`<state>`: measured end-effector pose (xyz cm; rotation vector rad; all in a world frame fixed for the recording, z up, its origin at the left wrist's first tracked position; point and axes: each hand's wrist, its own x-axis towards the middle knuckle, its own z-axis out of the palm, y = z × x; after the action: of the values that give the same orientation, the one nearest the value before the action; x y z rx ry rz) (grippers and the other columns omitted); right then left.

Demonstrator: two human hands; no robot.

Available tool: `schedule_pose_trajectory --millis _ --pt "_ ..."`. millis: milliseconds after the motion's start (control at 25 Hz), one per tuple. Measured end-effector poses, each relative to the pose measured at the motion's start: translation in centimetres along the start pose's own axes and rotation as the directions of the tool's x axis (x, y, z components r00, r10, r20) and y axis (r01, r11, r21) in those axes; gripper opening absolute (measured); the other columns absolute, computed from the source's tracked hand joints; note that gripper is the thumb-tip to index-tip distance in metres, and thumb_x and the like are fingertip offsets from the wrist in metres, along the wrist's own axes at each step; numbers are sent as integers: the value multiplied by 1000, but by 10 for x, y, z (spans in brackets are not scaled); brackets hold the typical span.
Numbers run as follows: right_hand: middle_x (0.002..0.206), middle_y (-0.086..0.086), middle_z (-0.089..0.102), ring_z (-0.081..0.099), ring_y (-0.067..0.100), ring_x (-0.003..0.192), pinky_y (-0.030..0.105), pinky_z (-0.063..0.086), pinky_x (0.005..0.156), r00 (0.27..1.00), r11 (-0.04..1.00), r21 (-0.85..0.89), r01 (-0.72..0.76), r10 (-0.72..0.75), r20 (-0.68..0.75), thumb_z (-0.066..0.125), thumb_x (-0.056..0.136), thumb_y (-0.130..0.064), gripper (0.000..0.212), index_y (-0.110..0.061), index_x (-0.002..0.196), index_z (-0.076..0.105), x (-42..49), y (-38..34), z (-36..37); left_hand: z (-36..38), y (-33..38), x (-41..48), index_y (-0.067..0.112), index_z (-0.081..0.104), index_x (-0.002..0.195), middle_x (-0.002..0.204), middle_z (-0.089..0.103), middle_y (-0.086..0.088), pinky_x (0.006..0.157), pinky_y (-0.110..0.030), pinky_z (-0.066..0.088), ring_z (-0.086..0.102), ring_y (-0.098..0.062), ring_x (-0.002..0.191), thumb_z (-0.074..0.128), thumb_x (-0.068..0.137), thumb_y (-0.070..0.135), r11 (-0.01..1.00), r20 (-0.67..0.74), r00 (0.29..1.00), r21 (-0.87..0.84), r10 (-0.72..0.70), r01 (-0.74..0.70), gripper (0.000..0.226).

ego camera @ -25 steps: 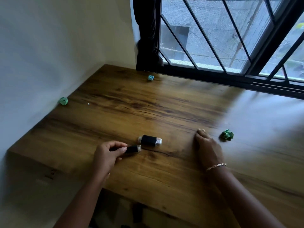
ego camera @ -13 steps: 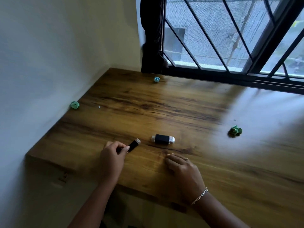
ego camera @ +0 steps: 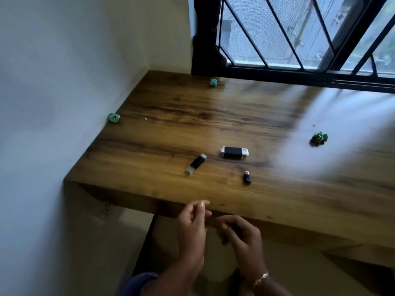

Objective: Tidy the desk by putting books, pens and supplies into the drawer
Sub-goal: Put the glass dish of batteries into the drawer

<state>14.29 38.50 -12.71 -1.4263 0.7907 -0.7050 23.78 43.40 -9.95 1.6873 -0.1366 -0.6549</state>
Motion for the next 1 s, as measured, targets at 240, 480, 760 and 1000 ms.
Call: schedule_pose_trajectory --millis 240,480,760,1000 --pt "59 12 65 55 25 71 23 54 46 603 428 754 -498 796 -54 39 86 15 20 5 81 56 21 68 14 -16 -73 58 7 53 114 91 57 -12 70 -35 46 54 -25 81 33 99 43 655 74 754 -445 -653 611 44" --pt "61 9 62 53 21 70 26 54 53 581 386 823 -417 810 -85 37 81 20 29 -2 73 54 31 97 10 5 -84 76 27 21 148 154 24 -7 114 -47 16 26 -29 140 3 84 76 552 210 813 -640 -543 535 83" --pt "72 9 51 48 22 64 21 50 43 508 399 785 -473 852 -127 33 80 22 31 -1 69 49 12 95 18 -12 -102 63 27 19 148 155 23 -7 114 -44 14 25 -30 141 3 83 76 561 219 802 -613 -556 556 83" --pt "73 10 51 48 25 65 29 49 49 471 409 739 -535 871 -141 35 80 23 28 3 68 50 -30 104 27 -42 -132 31 26 26 146 151 33 -9 115 -48 20 33 -33 136 10 84 76 524 214 799 -654 -563 545 82"
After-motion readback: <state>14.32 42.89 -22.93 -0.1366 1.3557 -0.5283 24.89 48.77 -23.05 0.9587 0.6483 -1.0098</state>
